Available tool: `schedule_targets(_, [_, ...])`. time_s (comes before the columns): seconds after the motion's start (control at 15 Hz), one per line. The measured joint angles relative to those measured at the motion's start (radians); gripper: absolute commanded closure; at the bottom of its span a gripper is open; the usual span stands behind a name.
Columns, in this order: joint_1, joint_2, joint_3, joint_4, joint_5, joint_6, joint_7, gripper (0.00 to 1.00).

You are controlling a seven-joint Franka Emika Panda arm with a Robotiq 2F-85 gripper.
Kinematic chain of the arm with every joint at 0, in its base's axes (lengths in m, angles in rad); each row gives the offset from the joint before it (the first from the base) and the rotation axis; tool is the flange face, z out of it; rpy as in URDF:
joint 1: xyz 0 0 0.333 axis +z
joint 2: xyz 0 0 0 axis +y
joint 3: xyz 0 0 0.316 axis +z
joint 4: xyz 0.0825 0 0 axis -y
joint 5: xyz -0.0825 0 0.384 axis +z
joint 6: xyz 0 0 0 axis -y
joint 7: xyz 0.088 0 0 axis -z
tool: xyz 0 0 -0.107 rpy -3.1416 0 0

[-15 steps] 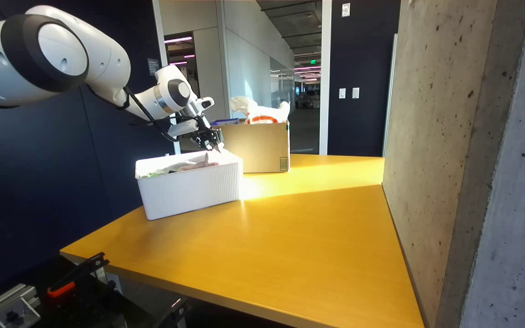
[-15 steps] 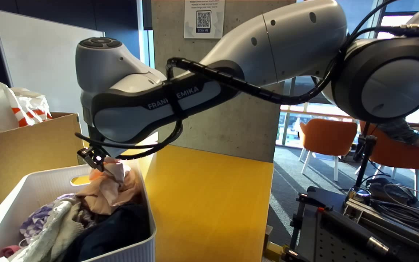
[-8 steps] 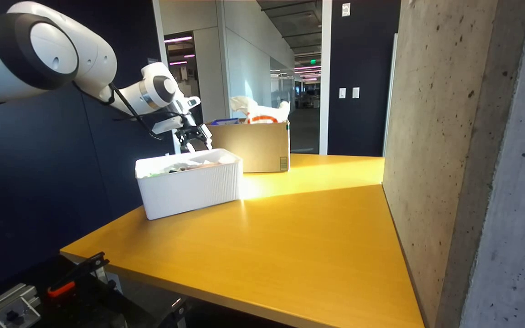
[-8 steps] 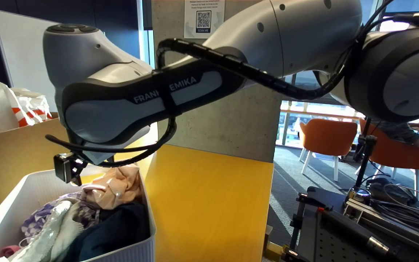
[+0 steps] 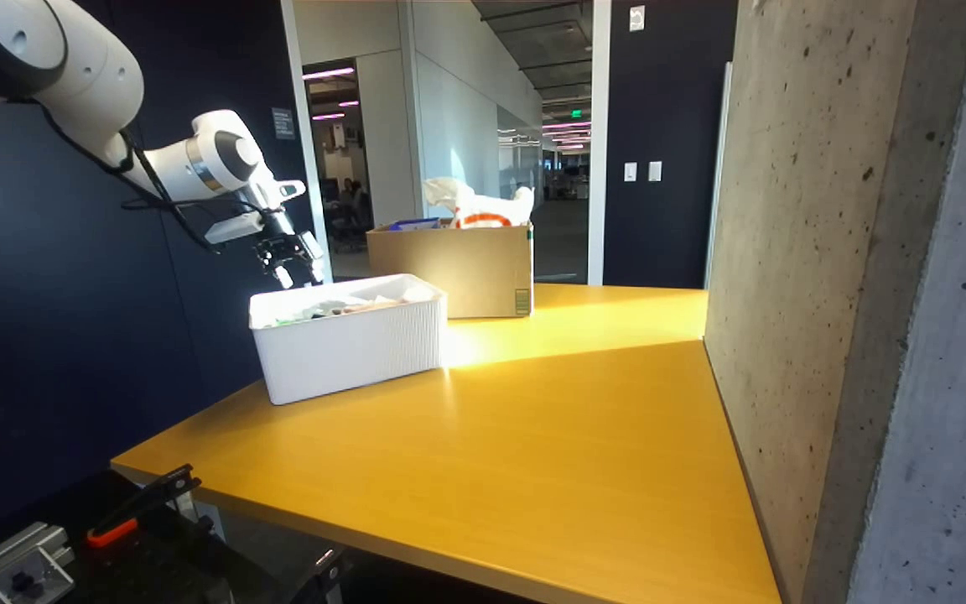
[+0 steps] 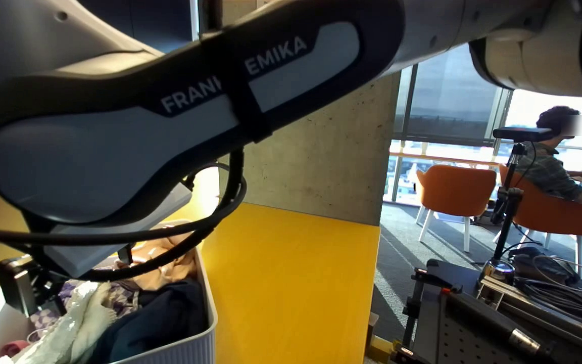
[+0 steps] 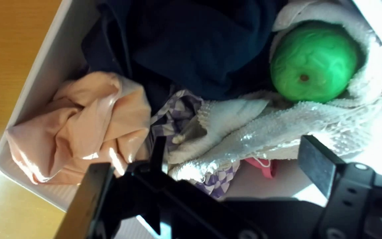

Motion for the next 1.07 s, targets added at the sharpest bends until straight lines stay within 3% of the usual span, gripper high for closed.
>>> schedule_targets(0.27, [0.001, -0.109, -0.007, -0.194, 0.0, 0.037, 0.057, 0.0])
schedule_targets(0.6, [-0.108, -0.21, -0.005, -0.433, 0.008, 0.127, 0.012, 0.0])
schedule_targets(0.8, [-0.166, -0.217, 0.014, -0.484, -0.013, 0.143, -0.029, 0.0])
schedule_targets(1.07, [-0.161, -0.221, 0.027, -0.502, -0.068, 0.151, -0.032, 0.0])
